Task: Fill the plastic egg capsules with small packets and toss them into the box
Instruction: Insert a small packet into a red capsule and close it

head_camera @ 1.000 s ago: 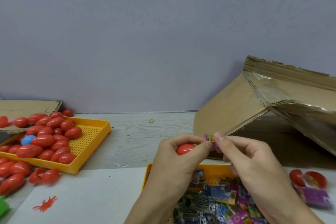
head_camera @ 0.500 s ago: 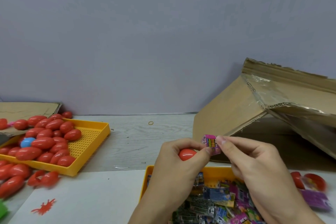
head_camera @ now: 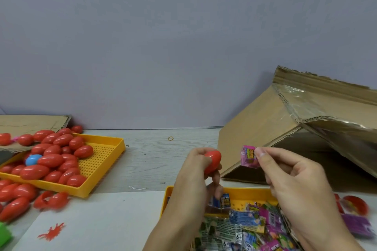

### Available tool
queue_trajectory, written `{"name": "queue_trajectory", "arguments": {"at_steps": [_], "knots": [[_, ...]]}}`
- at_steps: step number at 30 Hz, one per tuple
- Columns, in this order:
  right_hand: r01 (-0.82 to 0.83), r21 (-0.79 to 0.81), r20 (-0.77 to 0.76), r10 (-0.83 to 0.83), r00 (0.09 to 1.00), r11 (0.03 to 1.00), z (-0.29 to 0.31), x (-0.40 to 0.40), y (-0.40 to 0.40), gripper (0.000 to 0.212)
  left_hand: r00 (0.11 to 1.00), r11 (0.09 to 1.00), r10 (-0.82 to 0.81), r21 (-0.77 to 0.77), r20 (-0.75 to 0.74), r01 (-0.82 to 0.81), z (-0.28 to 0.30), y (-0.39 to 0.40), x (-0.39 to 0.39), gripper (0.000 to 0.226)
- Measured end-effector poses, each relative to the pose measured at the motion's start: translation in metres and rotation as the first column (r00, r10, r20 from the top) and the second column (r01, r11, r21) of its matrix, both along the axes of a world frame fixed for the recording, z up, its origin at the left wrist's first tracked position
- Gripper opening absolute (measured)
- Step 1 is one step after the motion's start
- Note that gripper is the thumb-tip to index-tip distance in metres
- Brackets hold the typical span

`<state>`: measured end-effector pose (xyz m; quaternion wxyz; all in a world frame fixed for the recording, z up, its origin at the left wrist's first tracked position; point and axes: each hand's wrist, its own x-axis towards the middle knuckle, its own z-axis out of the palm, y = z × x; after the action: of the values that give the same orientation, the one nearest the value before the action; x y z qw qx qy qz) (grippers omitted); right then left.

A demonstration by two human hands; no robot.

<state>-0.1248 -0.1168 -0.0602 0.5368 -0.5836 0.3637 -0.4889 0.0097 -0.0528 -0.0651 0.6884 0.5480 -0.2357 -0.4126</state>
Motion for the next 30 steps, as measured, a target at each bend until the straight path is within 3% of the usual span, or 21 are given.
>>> {"name": "queue_trajectory", "arguments": {"at_steps": [4,6,16,30], "knots": [[-0.036,-0.034,-0.013,0.035,0.999,0.999,0.0,0.001,0.002,0.026,0.962,0.998,-0.058,0.034,0.265,0.051,-0.005,0.004,0.0,0.032],[-0.042,-0.035,-0.008,0.042,0.999,0.999,-0.001,0.002,0.001,0.024,0.948,0.997,-0.075,0.016,0.31,0.074,-0.006,0.005,0.0,0.036],[-0.052,-0.053,-0.034,0.05,0.998,0.997,-0.005,0.002,-0.002,0.012,0.965,0.997,-0.054,-0.032,0.256,0.065,-0.005,0.005,0.0,0.022],[-0.164,-0.18,-0.106,0.147,0.983,0.97,-0.002,0.003,0.001,0.017,0.973,0.984,-0.111,-0.111,0.204,0.136,-0.013,0.0,0.004,0.02]]}}
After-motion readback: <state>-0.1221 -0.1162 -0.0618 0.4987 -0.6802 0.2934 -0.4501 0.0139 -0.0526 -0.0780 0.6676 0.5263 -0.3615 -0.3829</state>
